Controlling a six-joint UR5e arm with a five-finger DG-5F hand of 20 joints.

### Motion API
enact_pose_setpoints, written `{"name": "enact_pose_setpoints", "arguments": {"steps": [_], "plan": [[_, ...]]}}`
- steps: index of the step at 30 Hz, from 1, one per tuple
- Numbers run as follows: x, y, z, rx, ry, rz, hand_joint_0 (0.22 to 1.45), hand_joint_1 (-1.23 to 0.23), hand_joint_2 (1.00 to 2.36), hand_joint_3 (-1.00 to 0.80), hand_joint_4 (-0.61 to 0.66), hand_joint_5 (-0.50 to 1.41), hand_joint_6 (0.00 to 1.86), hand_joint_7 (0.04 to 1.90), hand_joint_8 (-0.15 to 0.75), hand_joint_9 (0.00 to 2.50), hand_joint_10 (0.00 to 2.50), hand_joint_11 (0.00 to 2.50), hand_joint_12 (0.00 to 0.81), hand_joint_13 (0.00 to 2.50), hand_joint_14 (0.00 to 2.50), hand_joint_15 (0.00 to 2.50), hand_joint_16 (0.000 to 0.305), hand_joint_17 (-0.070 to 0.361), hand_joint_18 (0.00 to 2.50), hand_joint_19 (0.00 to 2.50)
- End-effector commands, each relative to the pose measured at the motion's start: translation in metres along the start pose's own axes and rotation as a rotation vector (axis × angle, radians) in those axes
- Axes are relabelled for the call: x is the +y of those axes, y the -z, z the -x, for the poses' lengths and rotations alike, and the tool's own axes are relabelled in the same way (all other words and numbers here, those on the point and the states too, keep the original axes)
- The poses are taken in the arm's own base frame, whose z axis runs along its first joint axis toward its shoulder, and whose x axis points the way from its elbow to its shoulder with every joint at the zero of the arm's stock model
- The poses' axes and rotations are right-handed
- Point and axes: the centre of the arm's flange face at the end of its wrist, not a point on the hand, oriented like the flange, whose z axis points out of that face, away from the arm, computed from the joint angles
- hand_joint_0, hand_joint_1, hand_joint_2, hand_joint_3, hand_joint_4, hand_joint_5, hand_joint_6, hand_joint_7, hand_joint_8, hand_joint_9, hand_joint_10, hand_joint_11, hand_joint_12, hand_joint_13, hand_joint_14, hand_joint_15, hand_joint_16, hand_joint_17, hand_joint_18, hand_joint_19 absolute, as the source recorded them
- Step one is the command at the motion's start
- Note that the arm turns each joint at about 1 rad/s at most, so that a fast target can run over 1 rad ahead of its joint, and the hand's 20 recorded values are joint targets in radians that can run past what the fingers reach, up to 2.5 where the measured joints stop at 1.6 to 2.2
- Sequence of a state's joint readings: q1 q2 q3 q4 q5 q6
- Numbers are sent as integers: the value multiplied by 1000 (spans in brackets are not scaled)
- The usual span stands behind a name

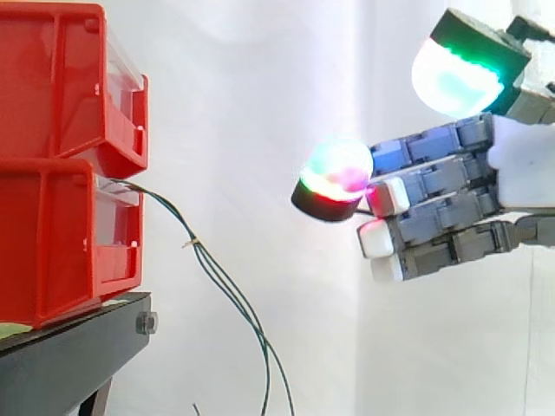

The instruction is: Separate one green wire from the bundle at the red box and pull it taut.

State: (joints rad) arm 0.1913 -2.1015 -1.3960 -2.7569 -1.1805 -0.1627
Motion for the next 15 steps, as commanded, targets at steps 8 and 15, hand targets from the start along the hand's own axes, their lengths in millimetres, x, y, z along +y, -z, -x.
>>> {"name": "enact_pose_setpoints", "arguments": {"steps": [8,15], "plan": [[-5,-5,-4,-38,-2,22,569,-771,1000,-500,231,-187,502,947,284,757,9,1125,259,793,14,396,24,53,621,184],[-5,-4,-2,-72,27,17,568,-768,1000,-500,242,-182,503,949,282,780,9,1130,263,796,14,400,24,54,623,206]]}}
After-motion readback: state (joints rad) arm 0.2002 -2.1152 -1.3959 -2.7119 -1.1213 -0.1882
